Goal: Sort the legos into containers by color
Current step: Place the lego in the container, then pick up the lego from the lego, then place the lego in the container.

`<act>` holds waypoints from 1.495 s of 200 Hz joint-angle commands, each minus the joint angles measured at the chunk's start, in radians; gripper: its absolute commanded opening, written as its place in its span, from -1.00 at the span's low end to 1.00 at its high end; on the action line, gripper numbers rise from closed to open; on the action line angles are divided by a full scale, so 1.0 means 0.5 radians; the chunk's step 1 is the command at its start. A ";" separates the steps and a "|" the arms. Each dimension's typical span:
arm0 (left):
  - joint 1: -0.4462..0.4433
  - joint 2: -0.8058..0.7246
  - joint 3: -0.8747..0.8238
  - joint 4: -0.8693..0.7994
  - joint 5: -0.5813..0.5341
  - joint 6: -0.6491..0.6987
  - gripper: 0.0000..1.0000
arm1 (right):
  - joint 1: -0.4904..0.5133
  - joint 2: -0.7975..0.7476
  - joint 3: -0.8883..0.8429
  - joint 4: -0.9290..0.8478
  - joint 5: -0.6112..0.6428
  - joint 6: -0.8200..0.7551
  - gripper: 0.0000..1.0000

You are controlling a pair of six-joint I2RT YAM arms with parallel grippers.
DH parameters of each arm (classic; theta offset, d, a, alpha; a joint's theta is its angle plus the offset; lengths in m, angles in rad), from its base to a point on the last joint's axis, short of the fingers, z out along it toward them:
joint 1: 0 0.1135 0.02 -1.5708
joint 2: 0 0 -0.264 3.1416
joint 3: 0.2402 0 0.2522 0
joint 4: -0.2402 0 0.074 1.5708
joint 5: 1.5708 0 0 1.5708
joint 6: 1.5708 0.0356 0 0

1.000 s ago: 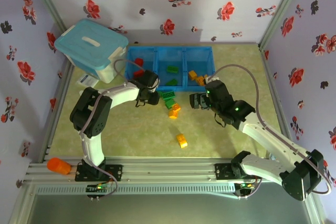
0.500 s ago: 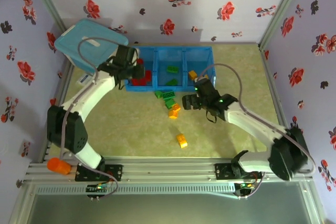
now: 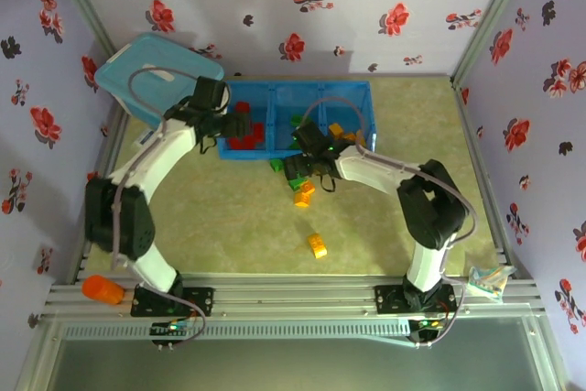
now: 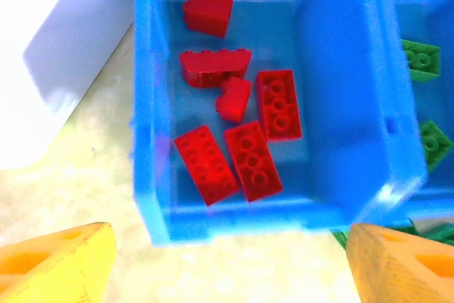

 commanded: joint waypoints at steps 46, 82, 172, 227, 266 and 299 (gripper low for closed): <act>-0.044 -0.766 -0.663 0.003 -0.014 -0.209 0.69 | 0.097 0.441 0.459 -0.223 0.134 0.042 0.94; -0.045 -0.875 -0.814 -0.022 -0.014 -0.237 0.67 | 0.126 0.567 0.589 -0.334 0.261 0.081 0.83; -0.086 -0.906 -0.945 0.038 -0.010 -0.277 0.61 | 0.201 0.368 0.615 -0.462 0.466 0.091 -0.01; -0.280 -0.803 -1.026 0.145 -0.025 -0.304 0.60 | 0.071 0.229 0.861 -0.529 0.534 -0.058 0.01; -0.500 -0.651 -1.083 0.341 -0.027 -0.327 0.62 | -0.199 0.577 1.299 -0.576 0.231 -0.126 0.11; -0.568 -0.361 -0.996 0.478 0.057 -0.352 0.64 | -0.259 0.900 1.809 -0.749 0.237 -0.190 0.77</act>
